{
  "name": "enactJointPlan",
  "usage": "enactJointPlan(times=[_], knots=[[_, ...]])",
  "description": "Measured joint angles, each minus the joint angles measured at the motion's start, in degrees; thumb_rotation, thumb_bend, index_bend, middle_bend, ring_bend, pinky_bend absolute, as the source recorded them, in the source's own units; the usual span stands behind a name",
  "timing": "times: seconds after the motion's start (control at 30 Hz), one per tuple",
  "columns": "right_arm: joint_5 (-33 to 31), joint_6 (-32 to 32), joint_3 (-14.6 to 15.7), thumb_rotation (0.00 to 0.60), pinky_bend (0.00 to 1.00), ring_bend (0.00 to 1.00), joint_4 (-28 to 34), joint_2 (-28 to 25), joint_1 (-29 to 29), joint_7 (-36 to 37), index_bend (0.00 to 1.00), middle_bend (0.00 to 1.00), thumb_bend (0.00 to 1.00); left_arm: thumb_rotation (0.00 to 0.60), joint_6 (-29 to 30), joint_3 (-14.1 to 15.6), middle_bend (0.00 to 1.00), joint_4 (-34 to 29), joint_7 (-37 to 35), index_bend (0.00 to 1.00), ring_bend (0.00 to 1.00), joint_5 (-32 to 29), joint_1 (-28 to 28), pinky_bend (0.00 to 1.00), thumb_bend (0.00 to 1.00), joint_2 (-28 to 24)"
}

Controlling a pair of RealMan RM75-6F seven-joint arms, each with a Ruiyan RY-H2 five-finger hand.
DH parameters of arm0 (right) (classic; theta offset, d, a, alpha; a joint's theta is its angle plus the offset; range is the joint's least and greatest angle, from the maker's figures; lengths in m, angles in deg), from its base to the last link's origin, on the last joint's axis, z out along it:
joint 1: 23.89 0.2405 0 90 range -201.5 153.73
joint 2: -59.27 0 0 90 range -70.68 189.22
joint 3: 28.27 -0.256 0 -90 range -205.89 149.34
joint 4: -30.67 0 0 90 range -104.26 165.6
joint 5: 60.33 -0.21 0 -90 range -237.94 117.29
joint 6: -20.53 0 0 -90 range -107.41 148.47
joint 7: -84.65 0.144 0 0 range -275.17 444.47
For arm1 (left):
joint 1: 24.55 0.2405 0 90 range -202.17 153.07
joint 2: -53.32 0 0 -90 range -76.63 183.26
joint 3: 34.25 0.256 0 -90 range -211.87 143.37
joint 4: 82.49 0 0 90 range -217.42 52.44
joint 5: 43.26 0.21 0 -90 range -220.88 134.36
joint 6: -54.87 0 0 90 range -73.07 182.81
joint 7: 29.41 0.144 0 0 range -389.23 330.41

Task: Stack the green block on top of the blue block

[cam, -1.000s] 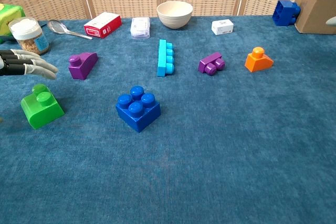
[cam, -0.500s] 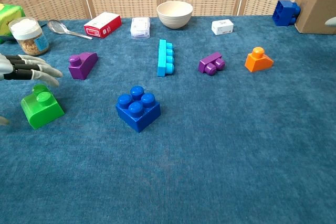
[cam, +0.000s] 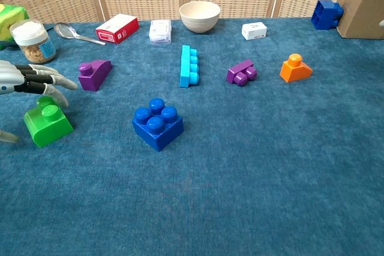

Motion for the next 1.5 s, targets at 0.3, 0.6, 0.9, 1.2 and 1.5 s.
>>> enactJointPlan(times=[0.3, 0.6, 0.9, 1.2, 1.5], knots=[[0.41, -0.44, -0.47, 0.566, 0.00, 0.00, 0.19, -0.32, -0.74, 0.63, 0.16, 0.13, 0.24, 0.600, 0.07, -0.05, 0.07, 0.20, 0.58, 0.47, 0.00, -1.03, -0.37, 0.00, 0.24, 0.74], [0.79, -1.28, -1.07, 0.566, 0.00, 0.00, 1.16, -1.44, -1.81, 1.60, 0.16, 0.13, 0.24, 0.600, 1.00, -0.29, 0.08, -0.30, -0.69, 0.50, 0.00, -2.00, -0.66, 0.00, 0.24, 0.52], [0.96, -0.88, -1.42, 0.568, 0.00, 0.00, 0.79, -1.45, -2.22, 2.74, 0.16, 0.13, 0.24, 0.600, 3.01, -0.75, 0.09, -5.92, -2.71, 0.50, 0.00, -2.59, -1.27, 0.00, 0.24, -3.34], [2.30, -0.35, -1.48, 0.566, 0.00, 0.00, -0.08, -0.96, -2.57, 4.13, 0.16, 0.13, 0.24, 0.600, 3.32, -2.08, 0.09, -16.43, -2.13, 0.50, 0.00, -3.48, -3.08, 0.00, 0.25, -9.86], [7.11, -1.82, -0.74, 0.561, 0.00, 0.00, -0.26, -0.50, -3.74, 4.64, 0.17, 0.13, 0.24, 0.600, -1.70, -4.36, 0.09, -25.78, 1.01, 0.51, 0.00, -5.27, -6.52, 0.00, 0.24, -14.21]])
